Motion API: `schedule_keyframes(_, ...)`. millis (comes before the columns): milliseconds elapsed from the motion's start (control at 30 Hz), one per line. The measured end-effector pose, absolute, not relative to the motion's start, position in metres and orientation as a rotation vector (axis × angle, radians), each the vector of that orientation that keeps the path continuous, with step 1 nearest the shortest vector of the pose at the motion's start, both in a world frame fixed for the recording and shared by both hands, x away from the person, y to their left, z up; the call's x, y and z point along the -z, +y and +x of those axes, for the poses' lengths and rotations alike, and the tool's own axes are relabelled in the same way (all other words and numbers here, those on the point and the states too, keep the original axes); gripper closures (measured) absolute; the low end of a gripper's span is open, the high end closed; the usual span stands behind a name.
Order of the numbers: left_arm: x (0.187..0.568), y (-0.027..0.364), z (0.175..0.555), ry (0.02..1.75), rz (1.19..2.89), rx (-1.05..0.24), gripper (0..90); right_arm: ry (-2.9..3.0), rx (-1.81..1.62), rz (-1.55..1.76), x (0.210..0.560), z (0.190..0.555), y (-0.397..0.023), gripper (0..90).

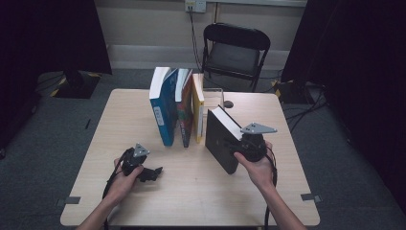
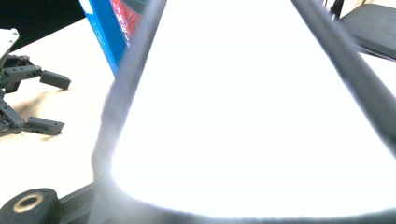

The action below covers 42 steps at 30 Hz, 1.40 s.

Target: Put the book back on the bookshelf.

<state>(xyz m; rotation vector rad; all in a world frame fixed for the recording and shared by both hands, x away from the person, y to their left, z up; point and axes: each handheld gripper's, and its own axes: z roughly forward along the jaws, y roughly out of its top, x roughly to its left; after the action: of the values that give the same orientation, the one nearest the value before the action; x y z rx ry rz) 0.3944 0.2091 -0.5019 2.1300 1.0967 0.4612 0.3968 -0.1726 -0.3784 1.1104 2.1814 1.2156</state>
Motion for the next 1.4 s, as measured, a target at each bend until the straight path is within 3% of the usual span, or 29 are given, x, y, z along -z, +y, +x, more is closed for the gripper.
schedule_keyframes(433, 0.502, 0.209, 0.395, 1.099, 2.132, -0.463, 0.0, 2.315, -1.081, 1.210, 0.341, 0.406, -0.168, 46.5)
schedule_keyframes(800, 0.502, 0.208, 0.394, 1.103, 2.127, -0.462, 0.0, 2.527, -0.734, 1.283, 0.317, 0.438, -0.142, 47.5)
schedule_keyframes(1400, 0.502, 0.208, 0.394, 1.110, 2.124, -0.464, 0.0, 2.704, -0.342, 1.345, 0.323, 0.469, -0.115, 43.0)
